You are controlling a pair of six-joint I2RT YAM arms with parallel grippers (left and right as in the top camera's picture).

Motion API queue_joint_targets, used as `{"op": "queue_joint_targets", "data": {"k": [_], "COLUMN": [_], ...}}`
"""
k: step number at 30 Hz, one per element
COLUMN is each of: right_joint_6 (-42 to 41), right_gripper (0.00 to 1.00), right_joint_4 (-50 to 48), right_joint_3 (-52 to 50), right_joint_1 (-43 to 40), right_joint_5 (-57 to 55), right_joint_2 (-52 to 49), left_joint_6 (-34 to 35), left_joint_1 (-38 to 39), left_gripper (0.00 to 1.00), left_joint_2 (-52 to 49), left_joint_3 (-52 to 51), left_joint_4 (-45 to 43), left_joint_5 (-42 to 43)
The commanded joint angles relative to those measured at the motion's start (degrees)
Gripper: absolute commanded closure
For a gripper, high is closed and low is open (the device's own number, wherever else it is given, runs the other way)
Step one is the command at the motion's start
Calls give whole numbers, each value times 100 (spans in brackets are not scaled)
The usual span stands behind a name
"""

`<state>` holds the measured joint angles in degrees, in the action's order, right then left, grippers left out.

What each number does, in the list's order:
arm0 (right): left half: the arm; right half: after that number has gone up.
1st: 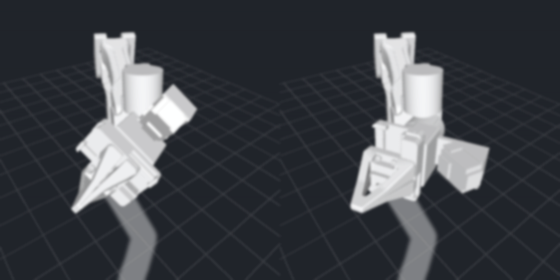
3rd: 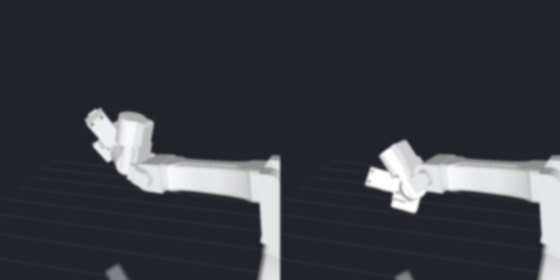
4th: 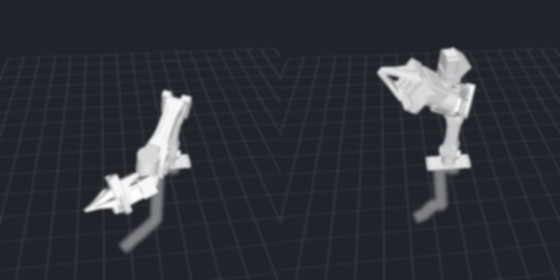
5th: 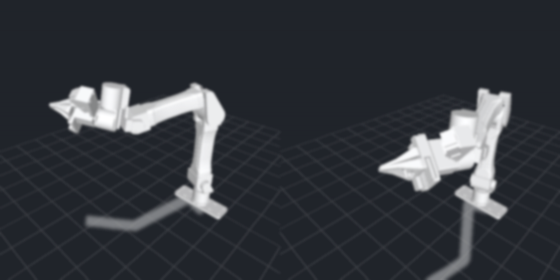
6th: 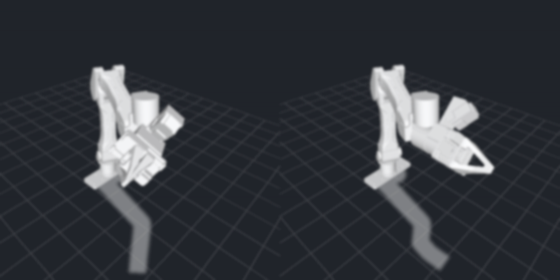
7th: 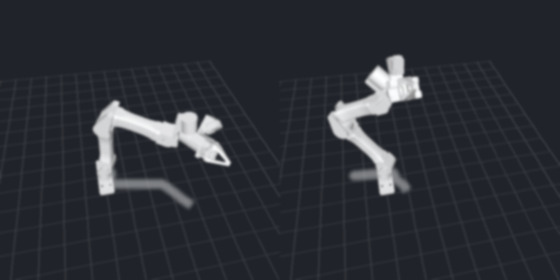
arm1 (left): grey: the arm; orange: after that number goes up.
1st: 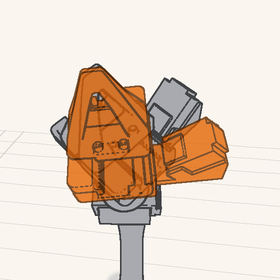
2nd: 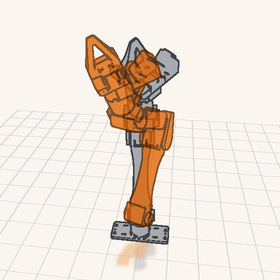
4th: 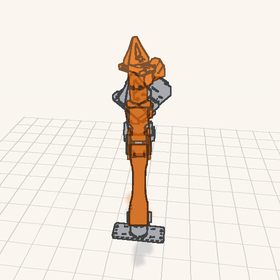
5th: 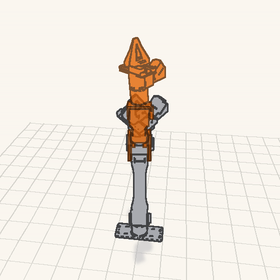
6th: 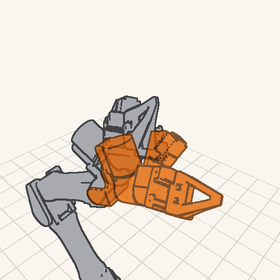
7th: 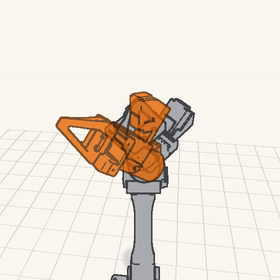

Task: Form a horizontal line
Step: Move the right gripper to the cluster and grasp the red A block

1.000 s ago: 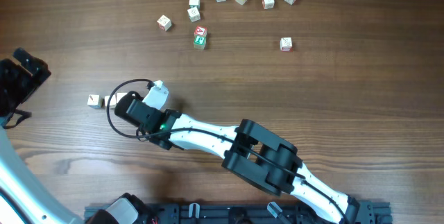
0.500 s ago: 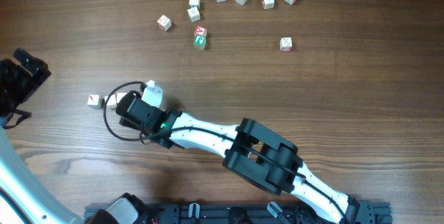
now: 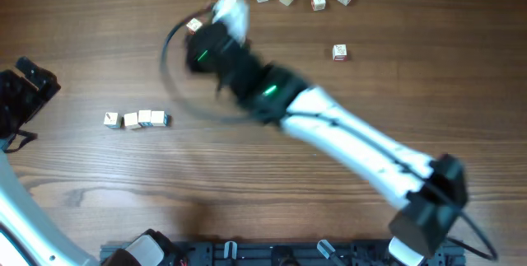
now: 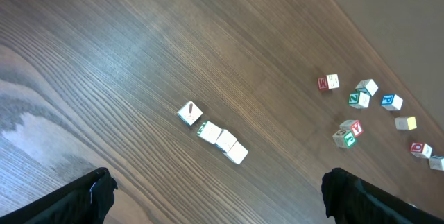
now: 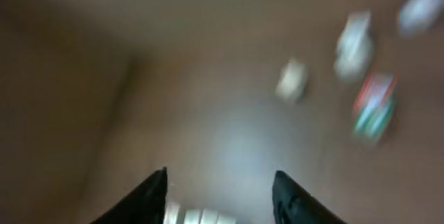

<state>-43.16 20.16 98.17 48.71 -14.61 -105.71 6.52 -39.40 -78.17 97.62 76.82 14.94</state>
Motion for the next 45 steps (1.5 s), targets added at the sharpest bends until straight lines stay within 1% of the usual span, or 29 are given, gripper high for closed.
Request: {"op": "queue_joint_targets", "data": {"k": [1,2,3,5,8,11,15,21,26,30,33,35,38,43,45], "right_joint_6": [1016,1016,1016,1014,994,968,636,564,573,800,1019,1215,1491,1475,1469], "right_gripper": [18,7,1,1,0,1,1,0,1,1,7,13,20,35,39], "right_joint_4": [-181,-251,-400,-678,-1097,-1510,-2072,-2070,-2146,-2229,-2159,-1945,-1703,-1589,-1598], "right_joint_3": [-35,-35,-35,-35,-35,-33,20,525,581,581,581,581,581,588,588], "right_joint_1": [-839,-999,-1241,-1513,-1759,-1784,-1770,-1679,-1624,-1615,-1591,-1576,-1567,-1582,-1582], "right_joint_5": [398,629,975,1241,1305,1305,1305,1305,1296,1198,1174,1152,1152,1150,1137], "right_joint_2": [-223,-291,-426,-673,-1180,-1692,-2459,-3386,-3654,-3788,-3814,-3814,-3807,-3770,-3718], "left_joint_6": [35,33,35,33,33,35,35,35,35,33,33,35,33,33,35], "left_joint_1": [-22,-22,-22,-22,-22,-22,-22,-22,-22,-22,-22,-22,-22,-22,-22], "left_gripper": [0,0,0,0,0,0,0,0,0,0,0,0,0,0,0], "left_joint_2": [0,0,0,0,0,0,0,0,0,0,0,0,0,0,0], "left_joint_3": [101,101,101,101,101,101,101,101,101,101,101,101,101,101,101], "left_joint_4": [0,0,0,0,0,0,0,0,0,0,0,0,0,0,0], "left_joint_5": [90,90,90,90,90,90,90,90,90,90,90,90,90,90,90]}}
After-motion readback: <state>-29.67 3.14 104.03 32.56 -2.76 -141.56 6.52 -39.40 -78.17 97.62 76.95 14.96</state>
